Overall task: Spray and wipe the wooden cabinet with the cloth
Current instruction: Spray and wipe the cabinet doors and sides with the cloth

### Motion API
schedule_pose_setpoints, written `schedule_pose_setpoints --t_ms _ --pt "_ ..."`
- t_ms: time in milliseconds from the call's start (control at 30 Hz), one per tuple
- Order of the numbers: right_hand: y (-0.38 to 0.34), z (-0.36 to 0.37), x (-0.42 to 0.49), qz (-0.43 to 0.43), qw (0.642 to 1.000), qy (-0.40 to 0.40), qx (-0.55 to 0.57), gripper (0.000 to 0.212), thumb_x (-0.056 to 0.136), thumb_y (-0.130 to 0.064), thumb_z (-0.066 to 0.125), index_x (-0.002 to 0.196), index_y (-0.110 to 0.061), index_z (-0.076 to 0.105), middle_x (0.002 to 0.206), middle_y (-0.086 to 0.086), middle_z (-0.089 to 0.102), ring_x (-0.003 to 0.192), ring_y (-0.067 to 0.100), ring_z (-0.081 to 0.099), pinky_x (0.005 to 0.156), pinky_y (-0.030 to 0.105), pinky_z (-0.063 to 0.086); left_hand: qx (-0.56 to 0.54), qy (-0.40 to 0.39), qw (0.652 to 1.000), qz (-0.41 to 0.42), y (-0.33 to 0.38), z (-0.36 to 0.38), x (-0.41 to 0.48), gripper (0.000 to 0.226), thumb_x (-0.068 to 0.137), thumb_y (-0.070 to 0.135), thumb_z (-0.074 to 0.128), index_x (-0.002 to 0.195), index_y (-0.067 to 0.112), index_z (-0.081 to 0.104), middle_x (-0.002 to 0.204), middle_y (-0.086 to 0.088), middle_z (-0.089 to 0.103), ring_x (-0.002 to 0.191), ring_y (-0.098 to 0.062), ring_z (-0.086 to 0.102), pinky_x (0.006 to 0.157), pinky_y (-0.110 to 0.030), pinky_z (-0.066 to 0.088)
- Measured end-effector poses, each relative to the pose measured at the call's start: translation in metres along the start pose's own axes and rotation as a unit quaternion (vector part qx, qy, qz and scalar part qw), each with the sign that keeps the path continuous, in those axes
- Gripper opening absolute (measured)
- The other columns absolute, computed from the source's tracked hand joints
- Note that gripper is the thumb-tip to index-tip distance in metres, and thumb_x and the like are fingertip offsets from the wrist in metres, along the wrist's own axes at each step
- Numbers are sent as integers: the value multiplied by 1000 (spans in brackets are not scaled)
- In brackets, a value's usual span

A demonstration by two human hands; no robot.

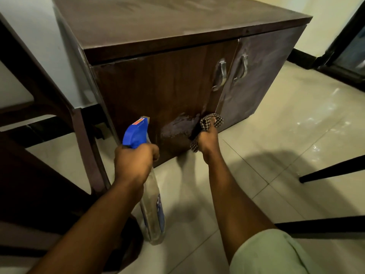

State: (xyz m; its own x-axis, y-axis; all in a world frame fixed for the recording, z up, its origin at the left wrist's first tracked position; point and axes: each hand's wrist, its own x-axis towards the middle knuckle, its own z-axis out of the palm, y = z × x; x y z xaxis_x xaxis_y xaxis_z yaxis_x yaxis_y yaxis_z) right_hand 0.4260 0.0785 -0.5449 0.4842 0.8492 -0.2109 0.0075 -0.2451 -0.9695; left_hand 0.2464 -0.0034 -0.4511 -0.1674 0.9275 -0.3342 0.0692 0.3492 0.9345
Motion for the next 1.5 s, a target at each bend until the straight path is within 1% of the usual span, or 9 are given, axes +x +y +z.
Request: schedule_pose_setpoints --t_ms 167,233,400,467,567,1000,1133,1300,1500 --pt "-21 3 -10 -25 996 29 83 57 101 -4 26 153 -25 11 144 -2 39 116 9 45 101 18 38 8 -8 1000 -1 1 -6 0 13 76 1 59 84 10 53 73 -6 47 65 -16 48 58 -30 41" --pt "-26 20 -26 -62 993 44 86 62 99 2 28 152 -25 12 146 -3 37 125 15 45 110 26 35 8 -10 1000 -7 1 -9 1 13 77 0 58 83 10 53 75 -7 48 67 -18 49 59 -30 42" --pt "6 69 -96 -162 984 -62 28 79 87 3 42 152 -23 4 153 -18 -5 143 -1 -1 110 6 7 11 -9 1000 -12 0 -7 3 18 75 2 59 92 7 57 78 -9 51 70 -21 50 60 -30 41" --pt "23 77 -111 -200 975 -97 3 79 88 -14 45 152 -22 0 156 -13 -14 142 -4 -11 108 2 1 13 -9 1000 -12 -2 -6 3 19 73 2 59 91 8 57 78 -9 52 68 -19 50 60 -30 42" --pt "32 74 -106 -209 970 -119 -22 81 90 3 43 152 -22 -3 156 -12 -17 140 -7 -14 104 -2 -1 13 -5 1000 -13 -5 -11 3 19 73 1 59 91 7 58 81 -12 53 74 -25 53 66 -35 45" --pt "14 65 -79 -123 992 -25 -11 84 84 14 37 152 -21 3 159 -5 -2 147 17 8 120 35 15 8 -12 1000 -9 -2 -29 -6 13 75 -1 59 81 10 56 70 -8 49 62 -18 48 57 -27 42" --pt "47 79 -116 -184 970 -151 -47 80 90 4 41 150 -34 7 160 -7 8 145 9 17 119 29 20 5 6 1000 -15 -4 -23 -3 17 73 2 61 88 9 58 72 -7 52 67 -20 52 61 -29 44" --pt "59 70 -117 -274 928 -178 -181 87 82 6 42 147 -26 -6 157 -8 -14 145 3 -10 114 12 1 16 34 999 -33 -9 -23 -2 22 76 7 62 98 6 61 79 -7 56 68 -18 53 61 -28 43" --pt "7 58 -74 -203 979 -21 -29 80 82 12 36 151 -13 5 159 -2 -5 146 8 -4 121 26 3 -12 31 999 -43 -7 -33 -4 12 76 1 60 84 10 57 74 -5 52 67 -18 51 60 -28 42"
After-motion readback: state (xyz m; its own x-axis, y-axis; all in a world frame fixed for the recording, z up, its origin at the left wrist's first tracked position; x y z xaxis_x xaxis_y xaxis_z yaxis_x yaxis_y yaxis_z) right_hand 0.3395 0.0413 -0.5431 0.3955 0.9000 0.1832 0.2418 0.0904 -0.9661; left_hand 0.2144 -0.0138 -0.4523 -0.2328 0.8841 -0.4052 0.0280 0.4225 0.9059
